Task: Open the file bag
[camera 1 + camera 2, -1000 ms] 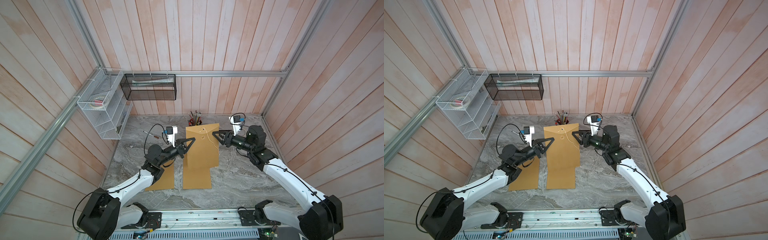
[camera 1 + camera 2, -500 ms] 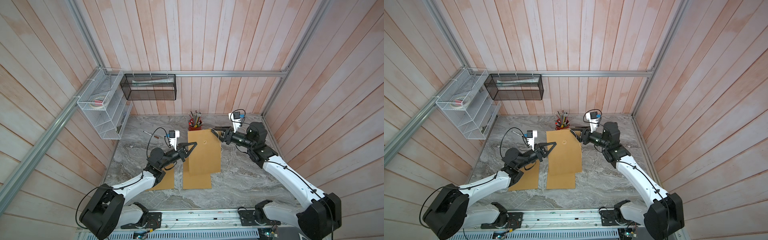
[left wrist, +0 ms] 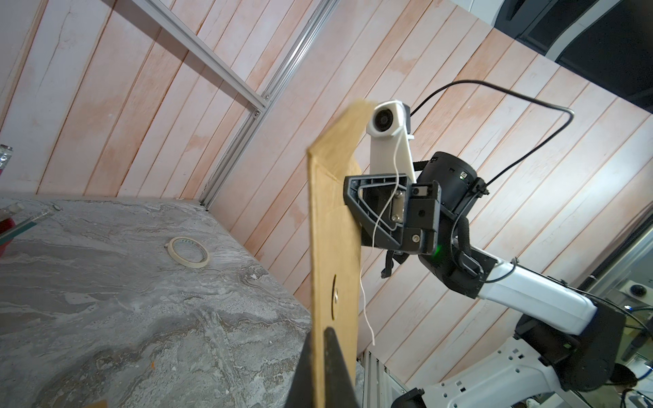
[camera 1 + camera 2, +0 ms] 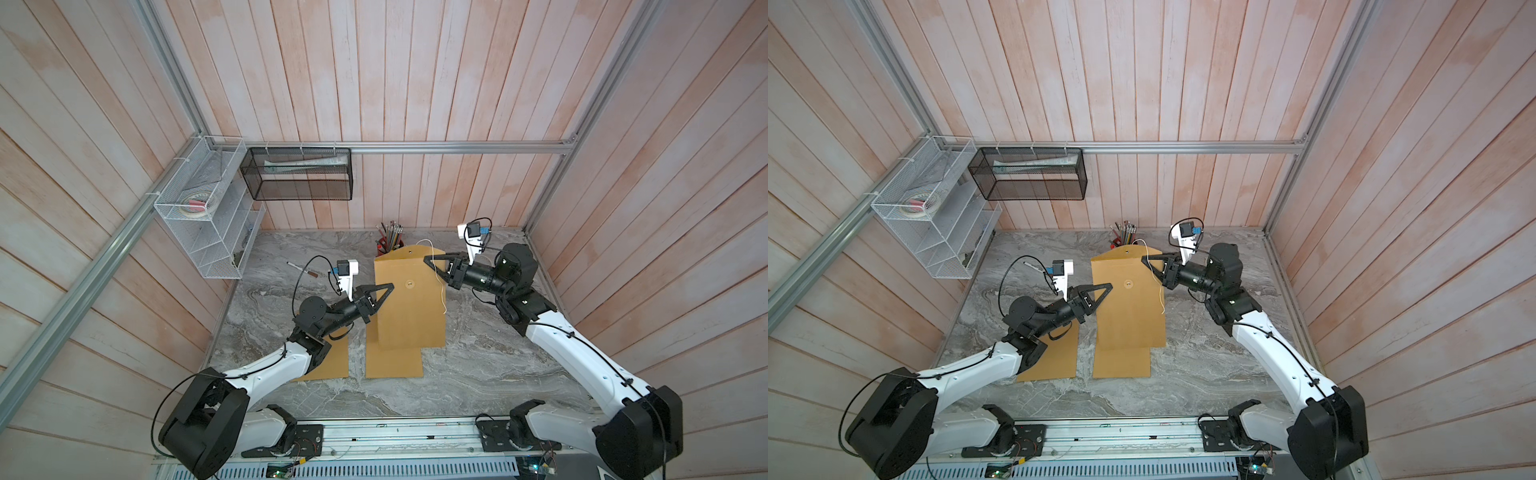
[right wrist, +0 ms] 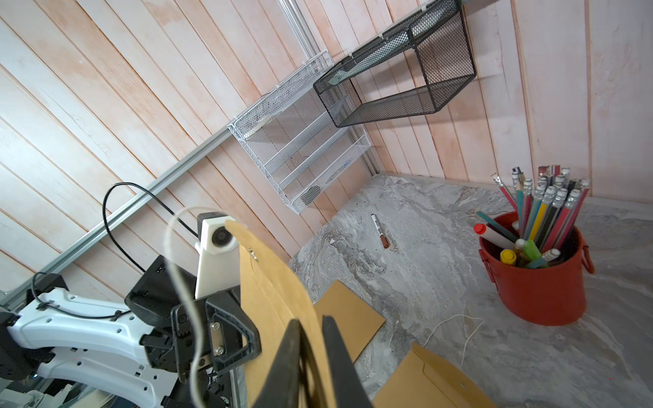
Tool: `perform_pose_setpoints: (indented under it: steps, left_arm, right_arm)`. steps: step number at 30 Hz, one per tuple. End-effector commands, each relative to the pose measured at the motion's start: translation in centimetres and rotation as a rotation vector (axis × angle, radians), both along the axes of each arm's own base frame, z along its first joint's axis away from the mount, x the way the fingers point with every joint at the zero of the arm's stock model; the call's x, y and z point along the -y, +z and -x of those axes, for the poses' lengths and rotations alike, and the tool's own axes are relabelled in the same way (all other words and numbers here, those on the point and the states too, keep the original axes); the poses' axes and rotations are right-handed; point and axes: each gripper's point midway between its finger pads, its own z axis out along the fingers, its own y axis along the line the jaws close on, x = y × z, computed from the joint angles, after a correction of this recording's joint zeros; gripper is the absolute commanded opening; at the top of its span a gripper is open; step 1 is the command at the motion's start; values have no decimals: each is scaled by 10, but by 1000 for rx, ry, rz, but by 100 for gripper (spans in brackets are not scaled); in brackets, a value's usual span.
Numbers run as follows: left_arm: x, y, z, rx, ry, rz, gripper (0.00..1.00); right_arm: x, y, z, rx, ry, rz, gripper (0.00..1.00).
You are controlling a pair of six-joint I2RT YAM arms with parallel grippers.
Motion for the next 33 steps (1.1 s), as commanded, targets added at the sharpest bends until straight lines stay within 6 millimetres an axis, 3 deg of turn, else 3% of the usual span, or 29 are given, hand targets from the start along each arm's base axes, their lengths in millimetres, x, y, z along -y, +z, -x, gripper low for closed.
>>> perform_pose_setpoints:
  steps: [1, 8, 15, 22, 33]
  left_arm:
    - [4, -12, 4, -14, -21, -27, 0]
    - [6, -7, 2, -5, -20, -23, 0]
    - [8, 10, -3, 36, -11, -22, 25]
    - [10, 30, -10, 81, 8, -25, 35]
    - [9, 57, -22, 132, 31, -8, 36]
  right_arm:
    - [-5, 20, 12, 57, 55, -31, 6]
    - [-5, 17, 14, 56, 65, -20, 0]
    - [-6, 8, 14, 47, 70, 4, 0]
    - [-6, -3, 14, 26, 71, 24, 0]
    - [-5, -20, 16, -12, 73, 43, 0]
